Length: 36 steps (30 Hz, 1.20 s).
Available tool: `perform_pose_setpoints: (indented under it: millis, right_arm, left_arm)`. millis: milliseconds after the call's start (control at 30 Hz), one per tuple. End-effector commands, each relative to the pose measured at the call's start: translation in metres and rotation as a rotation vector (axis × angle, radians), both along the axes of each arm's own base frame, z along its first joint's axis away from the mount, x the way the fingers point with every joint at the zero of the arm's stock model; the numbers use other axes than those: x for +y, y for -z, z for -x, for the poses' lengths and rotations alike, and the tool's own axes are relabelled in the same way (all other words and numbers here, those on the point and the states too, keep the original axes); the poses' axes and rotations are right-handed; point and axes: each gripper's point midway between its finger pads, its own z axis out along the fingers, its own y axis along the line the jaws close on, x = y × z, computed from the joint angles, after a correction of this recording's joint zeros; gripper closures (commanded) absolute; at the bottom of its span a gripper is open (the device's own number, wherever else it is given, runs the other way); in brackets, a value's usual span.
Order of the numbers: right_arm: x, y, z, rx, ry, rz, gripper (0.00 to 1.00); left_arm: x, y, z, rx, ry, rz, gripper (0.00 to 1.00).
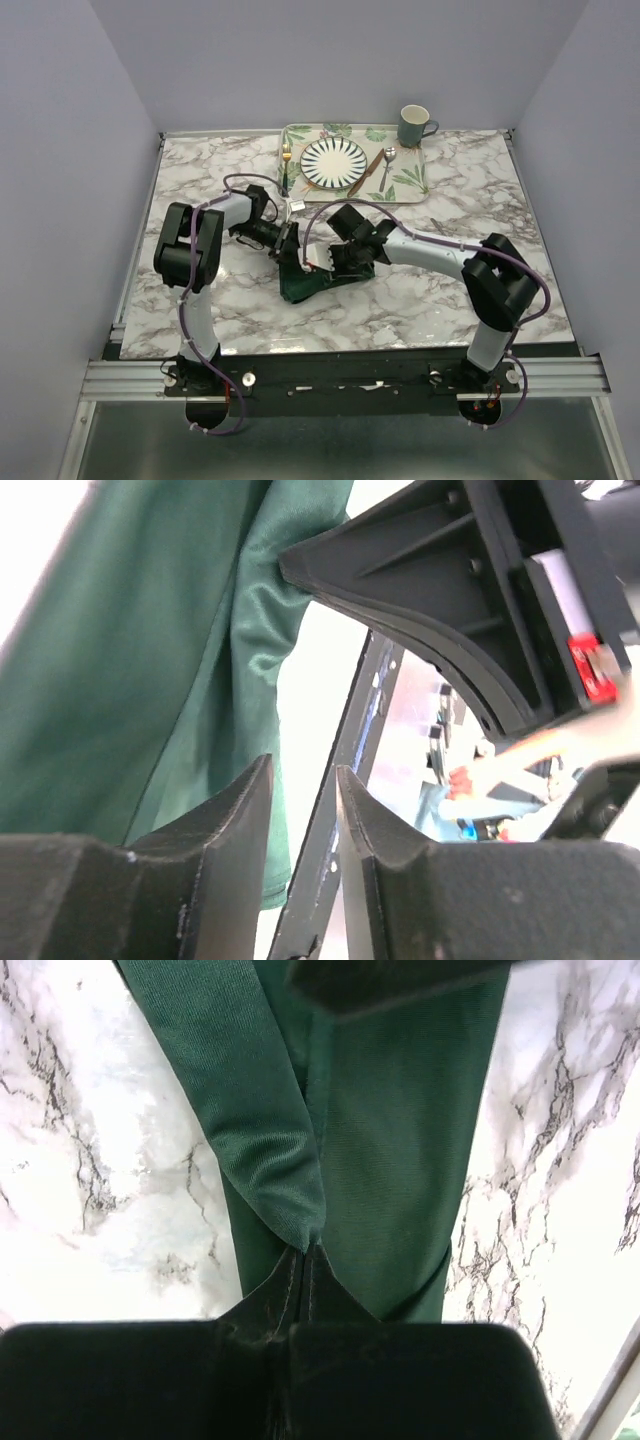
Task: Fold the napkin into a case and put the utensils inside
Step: Fold the 2/3-rectangle-folded napkin at the center of the board.
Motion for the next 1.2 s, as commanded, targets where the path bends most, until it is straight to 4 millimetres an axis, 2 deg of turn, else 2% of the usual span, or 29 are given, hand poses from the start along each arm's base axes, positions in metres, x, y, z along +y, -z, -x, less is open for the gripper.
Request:
perform_pose_setpoints:
  millis: [0,100,233,367,533,900,1033,1067,1133,1167]
  right_arm:
    - [0.006,-0.005,0.002,0.119,0.028,-0.034,0.99]
    - [0.004,-0.004,0.000,0.173,0.049,-0.035,0.99]
    - [0.007,-0.011,-0.010,0.216,0.081,-0.053,0.99]
    - [0.004,-0.007,-0.014,0.299,0.139,-0.045,0.99]
    - [0.003,-0.002,-0.021,0.405,0.218,-0.049,0.99]
    - [0.007,0.008,-0.040,0.580,0.384,-0.062,0.99]
    - [0.005,0.019,-0.041,0.611,0.406,-0.042,0.99]
    - [0.006,0.021,-0.040,0.631,0.407,-0.031,0.99]
    - [0.006,0.022,-0.039,0.642,0.412,-0.029,0.99]
    - [0.007,0.023,-0.039,0.644,0.416,-0.027,0.99]
  left_arm:
    - [0.017,-0.003,-0.024,-0.071,-0.076,-0.021,0.66]
    - [0.026,0.008,-0.038,-0.056,-0.122,-0.072,0.73]
    - [0.032,0.029,-0.044,-0.040,-0.127,-0.154,0.81]
    - [0.036,0.048,-0.042,0.007,-0.124,-0.207,0.89]
    - [0.040,0.057,-0.041,0.024,-0.123,-0.238,0.92]
    - [0.039,0.058,-0.042,0.035,-0.115,-0.236,0.91]
    - [0.038,0.047,-0.042,0.020,-0.130,-0.195,0.80]
    - [0.038,0.040,-0.044,-0.001,-0.140,-0.181,0.75]
    - [0.043,0.034,-0.049,-0.029,-0.177,-0.160,0.71]
    - [0.044,0.024,-0.053,-0.065,-0.191,-0.150,0.67]
